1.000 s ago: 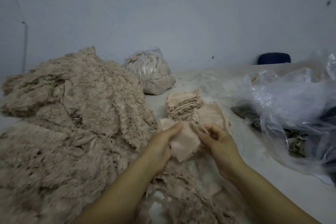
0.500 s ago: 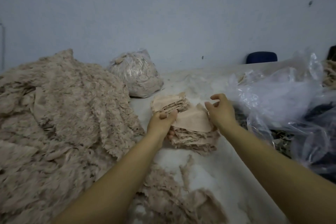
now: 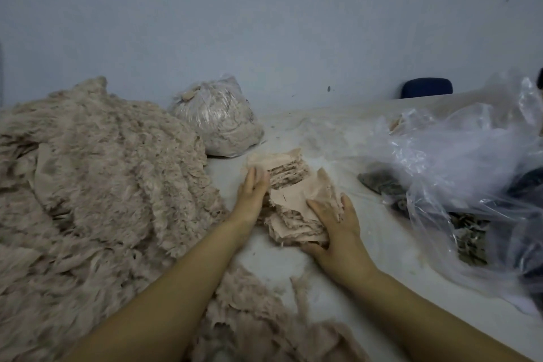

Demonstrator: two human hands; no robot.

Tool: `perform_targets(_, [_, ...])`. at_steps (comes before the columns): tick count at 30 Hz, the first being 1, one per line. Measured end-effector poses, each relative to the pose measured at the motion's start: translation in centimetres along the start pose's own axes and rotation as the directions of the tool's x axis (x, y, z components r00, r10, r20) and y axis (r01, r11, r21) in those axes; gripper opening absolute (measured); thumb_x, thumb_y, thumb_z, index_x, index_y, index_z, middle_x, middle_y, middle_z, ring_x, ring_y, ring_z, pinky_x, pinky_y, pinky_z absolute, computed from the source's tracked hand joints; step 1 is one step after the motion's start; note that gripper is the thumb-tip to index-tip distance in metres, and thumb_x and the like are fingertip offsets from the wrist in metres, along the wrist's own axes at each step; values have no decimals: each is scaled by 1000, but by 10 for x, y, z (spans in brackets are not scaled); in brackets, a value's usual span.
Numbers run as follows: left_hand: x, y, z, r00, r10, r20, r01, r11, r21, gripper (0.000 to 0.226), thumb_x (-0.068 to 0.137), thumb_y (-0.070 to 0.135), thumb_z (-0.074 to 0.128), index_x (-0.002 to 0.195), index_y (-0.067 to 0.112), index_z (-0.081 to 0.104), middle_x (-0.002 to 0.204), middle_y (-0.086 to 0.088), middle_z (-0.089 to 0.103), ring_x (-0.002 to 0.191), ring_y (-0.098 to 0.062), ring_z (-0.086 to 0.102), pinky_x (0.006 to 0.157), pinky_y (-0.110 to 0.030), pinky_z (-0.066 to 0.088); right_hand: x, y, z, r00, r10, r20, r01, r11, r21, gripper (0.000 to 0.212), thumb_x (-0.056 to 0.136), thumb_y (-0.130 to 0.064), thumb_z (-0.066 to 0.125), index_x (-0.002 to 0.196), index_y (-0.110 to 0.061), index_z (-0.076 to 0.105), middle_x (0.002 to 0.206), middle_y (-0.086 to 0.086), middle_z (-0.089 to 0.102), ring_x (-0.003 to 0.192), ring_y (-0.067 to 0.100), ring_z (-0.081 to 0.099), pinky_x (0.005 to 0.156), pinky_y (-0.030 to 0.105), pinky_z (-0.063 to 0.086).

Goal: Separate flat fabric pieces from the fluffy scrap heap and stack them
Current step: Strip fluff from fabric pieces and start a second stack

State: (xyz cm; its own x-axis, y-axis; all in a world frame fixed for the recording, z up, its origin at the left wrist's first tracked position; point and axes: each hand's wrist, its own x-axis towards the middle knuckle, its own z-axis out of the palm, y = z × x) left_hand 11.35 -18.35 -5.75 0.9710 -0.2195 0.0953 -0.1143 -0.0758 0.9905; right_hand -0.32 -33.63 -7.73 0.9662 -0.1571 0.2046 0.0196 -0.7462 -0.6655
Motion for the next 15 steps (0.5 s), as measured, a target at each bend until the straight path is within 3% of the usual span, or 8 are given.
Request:
perform_targets(3, [16,2,17,996,-20,89,23,999,-28,100,68,84,42,150,36,12,159,9,10,146,-15,6,119,-48,12,15,10,1,999,8,-54,-8,1000,9,69,89,-30,65,146,-41,27,159,7,-12,147,23,-13,118,35,5])
perform_targets(7, [42,-1,34,982,-49,181,73,990,-123,98,67,75,46,151,32,16,158,4,17,144,-17,18,118,-45,19,41,27,-5,994,51,-92,-55,998,-36,68,90,-24,63,147,-38,27,159,12,-9,147,25,-9,118,34,6])
perform_targets(11, [62,1,48,946,-48,322,120,970,-210,77,84,60,44,149,22,26,150,-1,38,135,-19,39,115,-43,28,65,38,-19,988,64,-138,-76,994,-83,68,89,-21,63,147,-31,31,159,15,-2,147,30,-1,118,35,8])
perform_targets(15, [69,10,46,940,-86,329,117,990,-77,71,92,60,34,152,27,12,156,5,22,142,-16,26,118,-41,19,71,42,-28,983,105,-149,-130,977,-169,79,84,-29,67,149,-35,23,158,15,3,145,31,5,118,41,12])
